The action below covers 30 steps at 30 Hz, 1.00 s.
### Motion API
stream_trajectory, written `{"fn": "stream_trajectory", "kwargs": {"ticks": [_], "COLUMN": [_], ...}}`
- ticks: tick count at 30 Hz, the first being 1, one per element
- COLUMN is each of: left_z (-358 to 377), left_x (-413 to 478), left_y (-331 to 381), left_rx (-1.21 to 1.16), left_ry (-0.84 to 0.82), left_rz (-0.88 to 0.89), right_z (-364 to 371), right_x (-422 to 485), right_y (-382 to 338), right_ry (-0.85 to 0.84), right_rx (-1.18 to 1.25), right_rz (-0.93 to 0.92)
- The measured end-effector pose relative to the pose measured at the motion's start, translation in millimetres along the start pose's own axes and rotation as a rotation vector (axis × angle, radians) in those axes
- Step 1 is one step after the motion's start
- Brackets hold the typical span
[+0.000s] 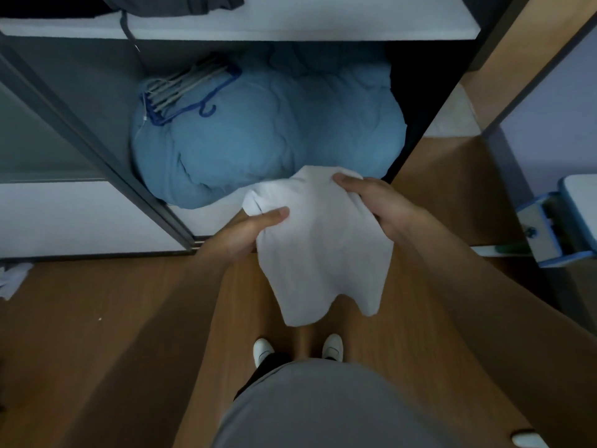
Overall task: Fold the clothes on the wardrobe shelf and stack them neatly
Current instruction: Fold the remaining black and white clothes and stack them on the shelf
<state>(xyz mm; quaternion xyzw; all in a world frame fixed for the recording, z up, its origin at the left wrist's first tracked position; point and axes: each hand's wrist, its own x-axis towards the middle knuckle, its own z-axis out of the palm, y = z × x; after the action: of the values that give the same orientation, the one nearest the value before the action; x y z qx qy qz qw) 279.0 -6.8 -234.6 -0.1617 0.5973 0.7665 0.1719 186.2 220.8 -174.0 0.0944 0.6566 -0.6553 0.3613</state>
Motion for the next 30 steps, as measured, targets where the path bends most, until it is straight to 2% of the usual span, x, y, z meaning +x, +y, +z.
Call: {"fn": "stream_trajectory", "kwargs": {"ticks": [5, 7, 10, 12, 15, 17, 19, 22, 25, 27, 30], "left_z": [-2, -3, 4, 8, 9, 6, 2, -9, -25, -30, -31], "left_x": [1, -1, 0, 1, 3, 5, 8, 12, 3, -3, 0], "left_y": [2, 6, 16, 26, 36, 39, 38, 26, 3, -16, -31], "left_rx": [-0.089, -0.104, -0.151, -0.196, -0.285, -0.317, -0.311, -0.296, -0.171, -0.046, -0.116], "left_ry": [0.157, 0.160, 0.169, 0.176, 0.179, 0.190, 0.231, 0.281, 0.126, 0.053, 0.198], "left_rz": [0.016, -0.005, -0.035, -0.058, -0.088, -0.108, -0.127, -0.143, -0.206, -0.181, -0.019], "right_z": [-11, -20, -29, -32, -28, -18, -8, 4, 9, 9, 8], "right_x": [8, 11, 14, 14, 14, 16, 18, 23, 29, 34, 40], "right_y": [-4, -2, 12, 26, 45, 53, 58, 57, 53, 50, 45], "right_ry": [0.061, 0.074, -0.025, -0.141, -0.209, -0.177, -0.106, -0.010, 0.069, 0.076, 0.115], "right_rx": [0.025, 0.148, 0.439, 0.499, 0.343, 0.100, -0.013, 0.066, 0.146, 0.141, 0.015], "right_rz": [0.083, 0.045, -0.096, -0.167, -0.158, -0.166, -0.204, -0.203, -0.155, -0.112, -0.027]}}
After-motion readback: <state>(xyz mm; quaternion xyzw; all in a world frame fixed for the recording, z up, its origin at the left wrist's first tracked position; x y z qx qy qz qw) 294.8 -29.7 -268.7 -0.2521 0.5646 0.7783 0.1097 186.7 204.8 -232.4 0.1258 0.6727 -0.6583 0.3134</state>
